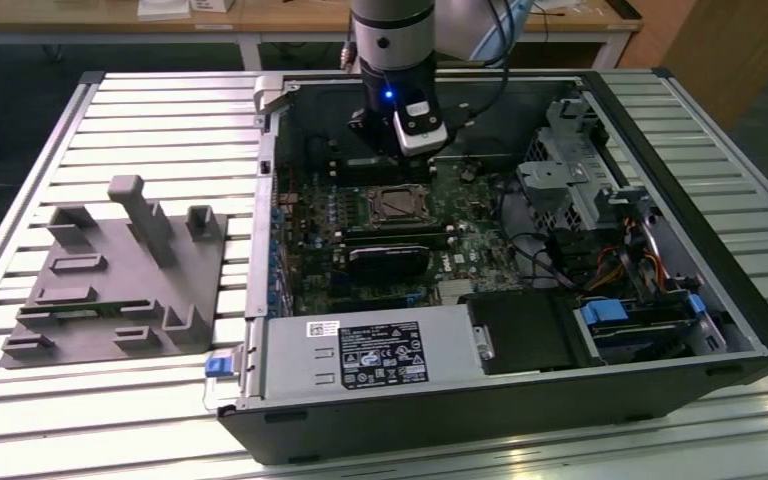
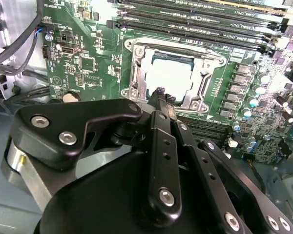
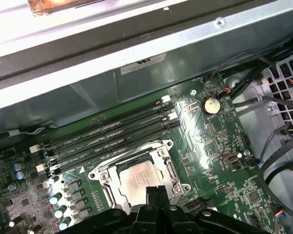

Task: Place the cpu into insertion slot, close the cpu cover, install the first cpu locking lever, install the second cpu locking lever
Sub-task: 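Install the second cpu locking lever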

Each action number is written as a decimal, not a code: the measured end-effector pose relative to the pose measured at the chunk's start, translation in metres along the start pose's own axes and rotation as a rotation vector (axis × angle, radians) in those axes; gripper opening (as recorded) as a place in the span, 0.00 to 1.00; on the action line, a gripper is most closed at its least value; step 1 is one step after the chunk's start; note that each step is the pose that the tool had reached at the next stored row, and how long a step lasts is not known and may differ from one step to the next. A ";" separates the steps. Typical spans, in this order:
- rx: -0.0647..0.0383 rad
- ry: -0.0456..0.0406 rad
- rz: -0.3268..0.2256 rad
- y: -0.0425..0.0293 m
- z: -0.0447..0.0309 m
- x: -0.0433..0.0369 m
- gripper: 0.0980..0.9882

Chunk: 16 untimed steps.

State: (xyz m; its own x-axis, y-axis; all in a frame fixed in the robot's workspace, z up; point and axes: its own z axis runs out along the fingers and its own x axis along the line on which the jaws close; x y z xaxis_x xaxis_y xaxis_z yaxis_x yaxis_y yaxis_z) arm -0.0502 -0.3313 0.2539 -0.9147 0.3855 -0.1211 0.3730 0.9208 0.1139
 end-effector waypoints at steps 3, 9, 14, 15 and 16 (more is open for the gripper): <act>0.000 0.0002 0.000 -0.0023 -0.0003 -0.0010 0.01; -0.002 0.0011 -0.001 -0.0108 -0.0003 -0.0044 0.01; -0.003 0.0016 -0.004 -0.0162 0.0006 -0.0065 0.01; -0.003 0.0017 -0.005 -0.0173 0.0009 -0.0069 0.01; -0.003 0.0019 -0.006 -0.0186 0.0012 -0.0073 0.01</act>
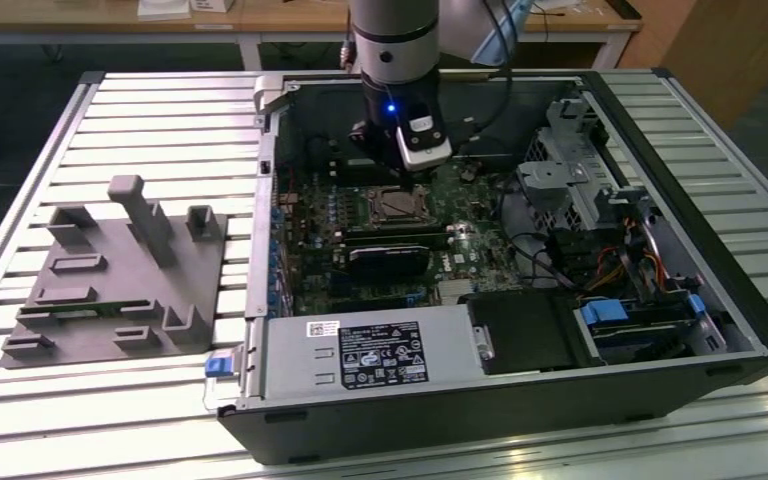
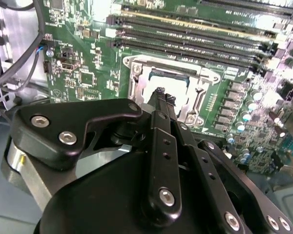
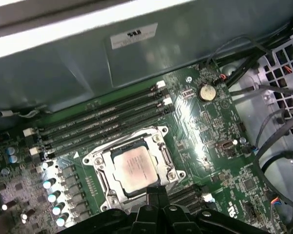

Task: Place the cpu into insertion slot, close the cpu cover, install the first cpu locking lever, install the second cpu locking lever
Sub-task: 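Install the second cpu locking lever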

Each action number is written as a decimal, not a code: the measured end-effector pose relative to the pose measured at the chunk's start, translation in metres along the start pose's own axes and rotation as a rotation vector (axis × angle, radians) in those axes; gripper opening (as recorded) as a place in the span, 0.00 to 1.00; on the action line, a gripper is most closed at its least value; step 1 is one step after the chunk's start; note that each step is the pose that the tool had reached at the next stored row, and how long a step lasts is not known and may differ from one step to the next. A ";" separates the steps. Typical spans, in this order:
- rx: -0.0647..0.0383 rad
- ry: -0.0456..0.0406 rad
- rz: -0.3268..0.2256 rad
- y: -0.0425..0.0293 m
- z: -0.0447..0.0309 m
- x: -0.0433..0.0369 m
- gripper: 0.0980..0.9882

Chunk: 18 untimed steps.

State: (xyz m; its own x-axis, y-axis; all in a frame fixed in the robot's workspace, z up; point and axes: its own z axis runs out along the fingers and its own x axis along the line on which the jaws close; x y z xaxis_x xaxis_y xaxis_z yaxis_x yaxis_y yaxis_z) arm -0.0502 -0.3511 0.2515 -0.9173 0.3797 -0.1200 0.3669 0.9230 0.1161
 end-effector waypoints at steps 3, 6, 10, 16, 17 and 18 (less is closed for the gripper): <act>-0.001 0.0005 -0.002 -0.0047 0.0023 -0.0015 0.01; -0.001 0.0011 -0.006 -0.0095 0.0052 -0.0029 0.01; -0.002 0.0020 -0.014 -0.0157 0.0085 -0.0046 0.01; -0.003 0.0029 -0.022 -0.0206 0.0128 -0.0006 0.01; -0.003 0.0030 -0.023 -0.0214 0.0134 0.0010 0.01; -0.003 0.0031 -0.024 -0.0222 0.0144 0.0024 0.01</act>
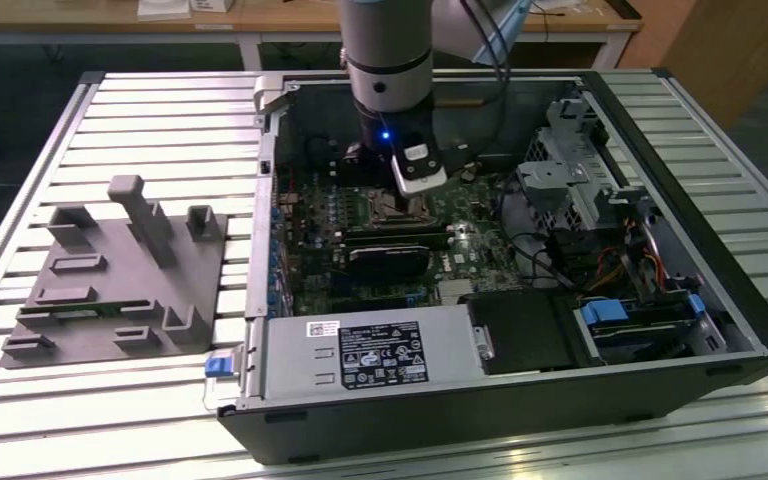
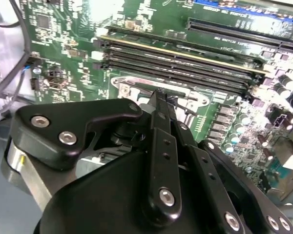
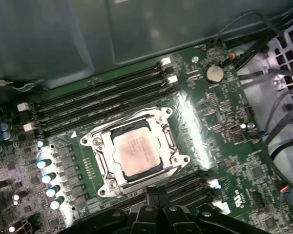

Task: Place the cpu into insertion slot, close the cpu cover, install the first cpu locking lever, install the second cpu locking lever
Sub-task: 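Install the second cpu locking lever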

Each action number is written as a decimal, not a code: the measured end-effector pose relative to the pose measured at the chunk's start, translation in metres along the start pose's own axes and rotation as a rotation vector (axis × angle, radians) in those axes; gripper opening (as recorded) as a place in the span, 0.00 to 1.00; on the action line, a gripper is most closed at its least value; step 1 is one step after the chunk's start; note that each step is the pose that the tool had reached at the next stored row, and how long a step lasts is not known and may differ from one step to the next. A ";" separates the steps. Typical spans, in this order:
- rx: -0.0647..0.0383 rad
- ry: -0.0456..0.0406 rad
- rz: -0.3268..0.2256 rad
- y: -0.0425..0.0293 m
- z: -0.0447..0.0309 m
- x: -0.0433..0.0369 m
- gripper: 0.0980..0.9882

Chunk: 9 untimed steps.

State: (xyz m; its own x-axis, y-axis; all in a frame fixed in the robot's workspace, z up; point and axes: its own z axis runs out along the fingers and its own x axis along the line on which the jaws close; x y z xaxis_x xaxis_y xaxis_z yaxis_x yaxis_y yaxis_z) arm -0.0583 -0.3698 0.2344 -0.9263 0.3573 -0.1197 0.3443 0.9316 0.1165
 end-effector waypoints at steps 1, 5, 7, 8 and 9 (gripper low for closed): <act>0.000 0.0002 -0.002 -0.0007 0.0011 0.0013 0.01; -0.001 0.0014 -0.012 -0.0038 0.0074 0.0061 0.01; -0.002 0.0020 -0.017 -0.0054 0.0102 0.0081 0.01; -0.002 0.0023 -0.019 -0.0063 0.0112 0.0089 0.01; -0.002 0.0026 -0.021 -0.0072 0.0123 0.0097 0.01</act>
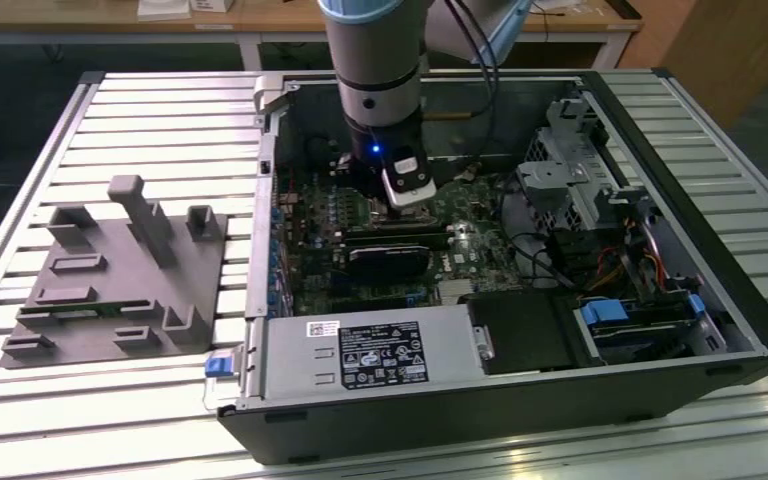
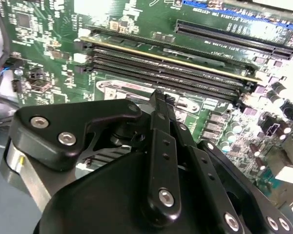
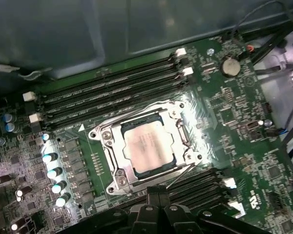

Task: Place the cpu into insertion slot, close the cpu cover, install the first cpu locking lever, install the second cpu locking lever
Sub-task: 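Install the second cpu locking lever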

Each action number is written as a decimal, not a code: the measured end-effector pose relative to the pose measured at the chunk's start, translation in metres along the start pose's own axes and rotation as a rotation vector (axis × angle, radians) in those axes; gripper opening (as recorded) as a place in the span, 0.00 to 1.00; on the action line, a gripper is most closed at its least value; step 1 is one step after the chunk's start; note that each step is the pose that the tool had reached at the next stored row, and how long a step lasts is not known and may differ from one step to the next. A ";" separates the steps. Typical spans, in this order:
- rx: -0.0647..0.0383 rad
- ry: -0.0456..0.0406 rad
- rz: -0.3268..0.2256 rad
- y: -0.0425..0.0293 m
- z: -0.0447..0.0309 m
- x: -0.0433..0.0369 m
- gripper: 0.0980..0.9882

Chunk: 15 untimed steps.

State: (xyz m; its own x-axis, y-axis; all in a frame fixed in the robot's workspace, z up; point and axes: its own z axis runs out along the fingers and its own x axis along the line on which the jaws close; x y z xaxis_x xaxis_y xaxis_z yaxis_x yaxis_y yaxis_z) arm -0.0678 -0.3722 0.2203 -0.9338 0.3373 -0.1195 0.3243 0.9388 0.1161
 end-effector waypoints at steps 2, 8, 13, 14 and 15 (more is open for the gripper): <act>-0.001 0.0003 -0.003 -0.0014 0.0023 0.0015 0.01; -0.001 0.0008 -0.007 -0.0022 0.0038 0.0024 0.01; -0.010 0.0040 -0.006 -0.0084 0.0041 0.0013 0.01; -0.015 0.0056 -0.006 -0.0098 0.0048 0.0015 0.01; -0.020 0.0073 -0.005 -0.0108 0.0056 0.0020 0.01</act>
State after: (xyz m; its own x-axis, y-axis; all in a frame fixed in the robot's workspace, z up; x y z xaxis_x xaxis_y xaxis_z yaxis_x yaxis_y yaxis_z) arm -0.0724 -0.3813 0.2133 -0.9365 0.3321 -0.1130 0.3166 0.9389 0.1353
